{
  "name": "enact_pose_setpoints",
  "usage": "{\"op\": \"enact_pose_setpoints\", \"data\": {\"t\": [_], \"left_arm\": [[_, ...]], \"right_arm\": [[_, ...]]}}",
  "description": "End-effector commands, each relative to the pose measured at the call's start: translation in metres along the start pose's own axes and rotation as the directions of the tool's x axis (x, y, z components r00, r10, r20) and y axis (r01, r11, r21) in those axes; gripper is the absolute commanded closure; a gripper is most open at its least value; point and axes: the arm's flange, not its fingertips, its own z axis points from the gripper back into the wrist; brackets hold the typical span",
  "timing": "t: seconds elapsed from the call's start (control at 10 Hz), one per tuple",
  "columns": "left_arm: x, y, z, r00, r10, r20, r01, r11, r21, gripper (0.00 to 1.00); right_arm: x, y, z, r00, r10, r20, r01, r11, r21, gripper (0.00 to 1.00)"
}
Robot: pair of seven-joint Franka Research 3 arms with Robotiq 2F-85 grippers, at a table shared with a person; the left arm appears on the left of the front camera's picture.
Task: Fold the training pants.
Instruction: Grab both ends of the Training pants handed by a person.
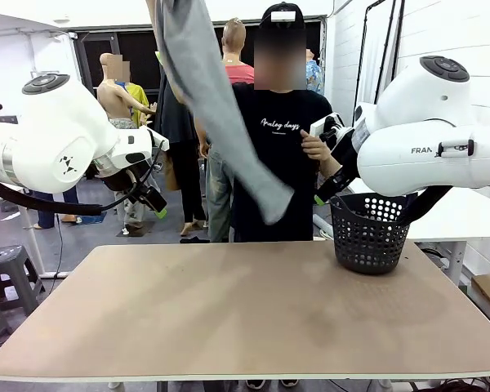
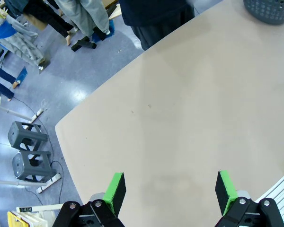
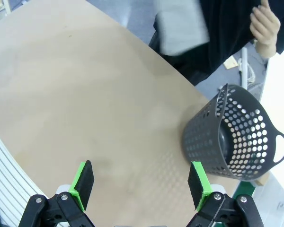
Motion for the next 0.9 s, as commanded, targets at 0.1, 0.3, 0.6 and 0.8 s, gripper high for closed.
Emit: {"op": "enact_pose_setpoints", "data": {"t": [0.1, 0.3, 0.6, 0.8], "left_arm": [[0.0001, 0.0004, 0.0003, 1.000, 0.001, 0.000, -0.001, 1.000, 0.002, 0.00], [0.0001, 0.0004, 0.0003, 1.000, 0.001, 0.000, -0.001, 1.000, 0.002, 0.00], [0.0001, 0.0004, 0.0003, 1.000, 0.001, 0.000, -0.001, 1.000, 0.002, 0.00], [0.0001, 0.0004, 0.0003, 1.000, 0.001, 0.000, -0.001, 1.000, 0.002, 0.00]], "right_arm": [[-0.0007, -0.0012, -0.0006, 1.000, -0.002, -0.001, 0.002, 1.000, 0.001, 0.00], [-0.0007, -0.0012, -0.0006, 1.000, -0.002, -0.001, 0.002, 1.000, 0.001, 0.00], [-0.0007, -0.0012, -0.0006, 1.000, -0.002, -0.001, 0.002, 1.000, 0.001, 0.00], [-0.0007, -0.0012, -0.0006, 1.000, -0.002, -0.001, 0.002, 1.000, 0.001, 0.00]]}}
